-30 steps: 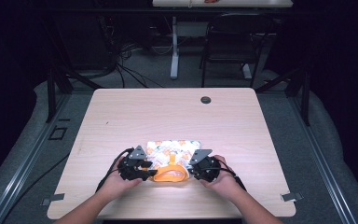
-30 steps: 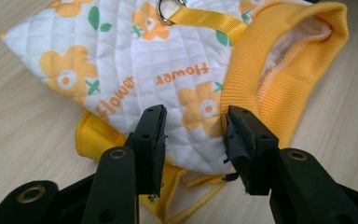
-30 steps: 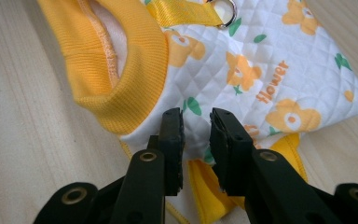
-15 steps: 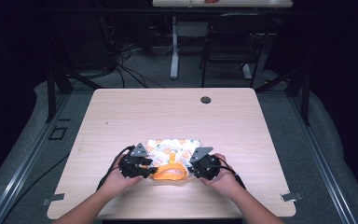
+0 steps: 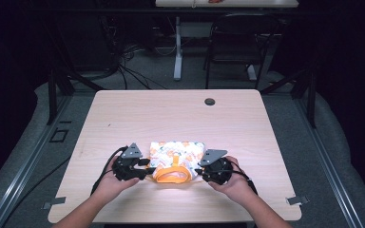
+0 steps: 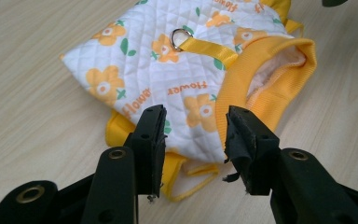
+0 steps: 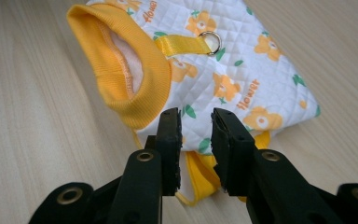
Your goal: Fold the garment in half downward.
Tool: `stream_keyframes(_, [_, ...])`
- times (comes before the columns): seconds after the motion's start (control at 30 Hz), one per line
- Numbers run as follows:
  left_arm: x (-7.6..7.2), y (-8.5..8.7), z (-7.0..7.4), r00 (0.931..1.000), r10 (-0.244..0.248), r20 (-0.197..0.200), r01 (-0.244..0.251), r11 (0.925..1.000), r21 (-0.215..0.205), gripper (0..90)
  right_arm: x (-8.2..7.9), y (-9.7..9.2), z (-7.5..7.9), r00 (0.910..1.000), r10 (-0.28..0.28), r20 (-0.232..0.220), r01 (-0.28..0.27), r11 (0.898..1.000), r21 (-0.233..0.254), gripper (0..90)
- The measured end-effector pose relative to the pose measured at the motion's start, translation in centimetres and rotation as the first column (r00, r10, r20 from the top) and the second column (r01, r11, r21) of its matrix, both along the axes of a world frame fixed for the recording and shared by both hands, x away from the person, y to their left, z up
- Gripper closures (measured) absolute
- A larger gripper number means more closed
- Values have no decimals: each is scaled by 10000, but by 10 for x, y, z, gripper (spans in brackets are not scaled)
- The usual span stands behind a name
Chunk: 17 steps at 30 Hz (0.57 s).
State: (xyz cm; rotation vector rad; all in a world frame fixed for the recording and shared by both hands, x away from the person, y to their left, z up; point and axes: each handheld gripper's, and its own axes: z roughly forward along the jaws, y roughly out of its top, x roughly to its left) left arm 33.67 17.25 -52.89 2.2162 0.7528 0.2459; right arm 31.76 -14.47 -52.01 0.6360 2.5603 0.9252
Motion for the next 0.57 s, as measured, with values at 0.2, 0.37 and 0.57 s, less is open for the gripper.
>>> stream_keyframes(0.2, [-2,13,2,9996,289,-10,-289,9996,-10,572,-7,-10,5,9998,-198,95,198,9998,-30,716])
stream_keyframes(0.37, [-6,29,-1,9971,762,-50,-763,9969,-204,563,-11,-18,2,9991,-427,49,427,9991,-46,710])
stream_keyframes(0.57, [-14,42,-3,9953,968,-6,-967,9945,-404,533,-17,-28,-1,9971,-762,87,759,9968,252,660])
